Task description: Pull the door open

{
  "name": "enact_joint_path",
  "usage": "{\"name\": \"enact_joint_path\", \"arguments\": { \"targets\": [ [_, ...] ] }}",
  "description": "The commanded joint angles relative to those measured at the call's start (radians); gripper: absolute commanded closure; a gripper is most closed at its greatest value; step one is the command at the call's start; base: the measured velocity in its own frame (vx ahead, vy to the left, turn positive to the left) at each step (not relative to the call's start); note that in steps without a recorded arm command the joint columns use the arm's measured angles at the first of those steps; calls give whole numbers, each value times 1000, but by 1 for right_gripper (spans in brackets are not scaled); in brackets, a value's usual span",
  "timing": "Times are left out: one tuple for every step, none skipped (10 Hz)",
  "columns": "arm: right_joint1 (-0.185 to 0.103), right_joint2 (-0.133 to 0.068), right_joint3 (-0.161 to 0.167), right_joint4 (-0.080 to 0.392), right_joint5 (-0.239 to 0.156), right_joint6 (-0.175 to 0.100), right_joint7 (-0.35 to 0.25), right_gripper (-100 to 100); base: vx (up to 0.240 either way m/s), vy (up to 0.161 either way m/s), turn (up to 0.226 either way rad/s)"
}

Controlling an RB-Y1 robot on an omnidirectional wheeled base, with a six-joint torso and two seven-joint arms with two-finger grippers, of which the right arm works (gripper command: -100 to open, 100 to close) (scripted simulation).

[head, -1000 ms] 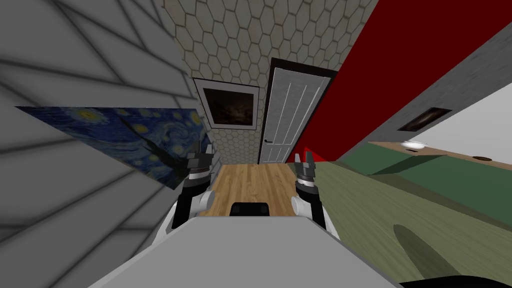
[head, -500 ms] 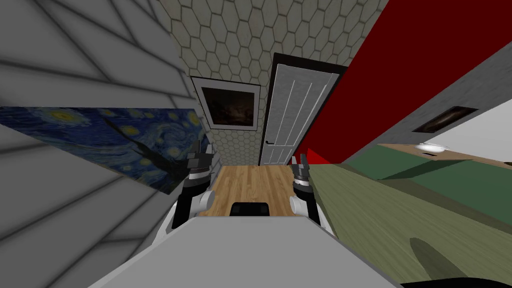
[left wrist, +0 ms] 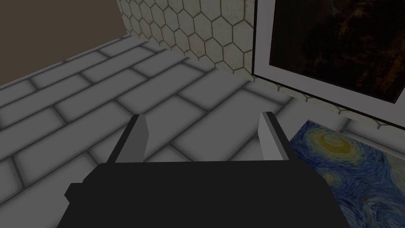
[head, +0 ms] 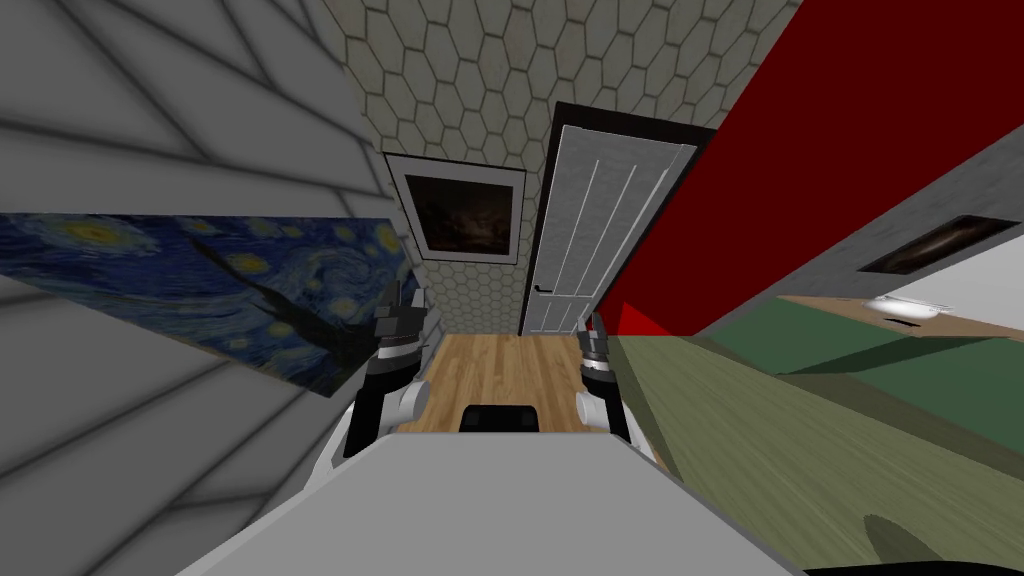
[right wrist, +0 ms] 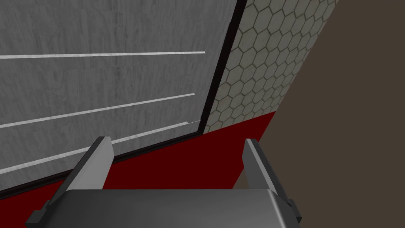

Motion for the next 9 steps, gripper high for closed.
{"name": "enact_joint_path", "arguments": {
  "targets": [
    [-10,-9,-4,45,-5,-4,-8,-100,128,-15,50],
    [-18,-12,-5,71,-7,-8,-11,-100,102,-21,48],
    [-26,-16,-5,98,-8,-12,-14,-100,90,-23,56],
    [-34,-19,-6,126,-10,-16,-17,-100,89,-27,42],
    [-41,-22,-7,153,-12,-21,-20,-100,99,-28,59],
    [-49,-26,-8,181,-14,-25,-23,-100,98,-27,59],
    [-57,-29,-8,209,-16,-29,-26,-100,99,-14,56],
    [-65,-32,-9,238,-17,-33,-29,-100,92,-11,61],
    [-74,-35,-10,266,-19,-37,-32,-100,89,-12,41]
  ]
}}
